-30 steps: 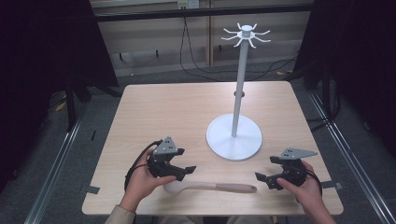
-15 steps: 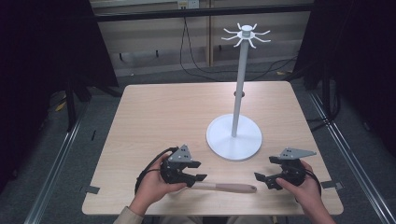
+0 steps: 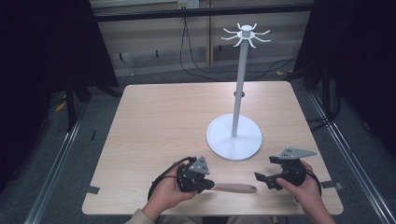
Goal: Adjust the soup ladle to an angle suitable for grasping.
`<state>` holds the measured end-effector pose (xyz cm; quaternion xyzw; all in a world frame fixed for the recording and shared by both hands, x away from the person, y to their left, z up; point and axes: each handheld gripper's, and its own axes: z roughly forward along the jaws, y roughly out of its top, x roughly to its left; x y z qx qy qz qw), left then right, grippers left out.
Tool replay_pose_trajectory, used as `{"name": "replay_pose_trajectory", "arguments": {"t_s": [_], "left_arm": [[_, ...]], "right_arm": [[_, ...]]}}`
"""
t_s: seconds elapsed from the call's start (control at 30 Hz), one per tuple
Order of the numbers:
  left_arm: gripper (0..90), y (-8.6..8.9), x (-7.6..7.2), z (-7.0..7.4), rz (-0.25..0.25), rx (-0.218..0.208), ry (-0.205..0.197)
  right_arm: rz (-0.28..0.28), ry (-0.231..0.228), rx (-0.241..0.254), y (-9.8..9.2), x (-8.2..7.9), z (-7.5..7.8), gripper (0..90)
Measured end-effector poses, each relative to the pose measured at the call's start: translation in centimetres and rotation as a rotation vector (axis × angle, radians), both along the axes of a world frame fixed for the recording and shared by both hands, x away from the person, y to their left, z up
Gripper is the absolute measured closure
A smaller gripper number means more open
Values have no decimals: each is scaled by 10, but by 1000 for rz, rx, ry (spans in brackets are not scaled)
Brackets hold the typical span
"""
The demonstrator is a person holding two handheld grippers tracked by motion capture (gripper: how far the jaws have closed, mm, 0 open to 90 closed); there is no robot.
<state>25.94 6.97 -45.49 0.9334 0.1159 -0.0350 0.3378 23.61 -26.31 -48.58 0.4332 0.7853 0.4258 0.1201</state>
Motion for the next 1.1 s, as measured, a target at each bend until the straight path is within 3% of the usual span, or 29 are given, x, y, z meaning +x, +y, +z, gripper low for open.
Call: {"name": "replay_pose_trajectory", "arguments": {"t_s": [0.03, 0.07, 0.13, 0.2, 0.27, 0.4, 0.5, 0.87, 1.1], "left_arm": [[897, -1, 0, -1, 15, -7, 7], [900, -1, 0, -2, 25, -10, 44], [900, -2, 0, -3, 28, -15, 49], [900, -3, -1, -5, 20, -14, 45], [900, -7, -3, -6, -4, 13, 42], [900, -9, -5, -9, 1, 14, 40], [900, -11, -4, -10, -10, 39, 36], [900, -18, -5, -20, 5, 73, 45], [900, -19, -3, -23, 10, 100, 27]], "right_arm": [[1, -2, -1, 0, 0, 0, 71], [1, -3, 0, -1, 0, 0, 71], [-1, -6, -1, -1, 0, 0, 71], [-2, -2, 0, -1, 0, 0, 70], [-2, 0, 1, 0, 0, 1, 71], [-4, 0, 0, 0, 0, 1, 70], [-5, -1, 1, 0, -1, 1, 70], [-3, -1, 0, 0, -1, 1, 71], [-2, -3, -1, 0, -1, 1, 71]]}}
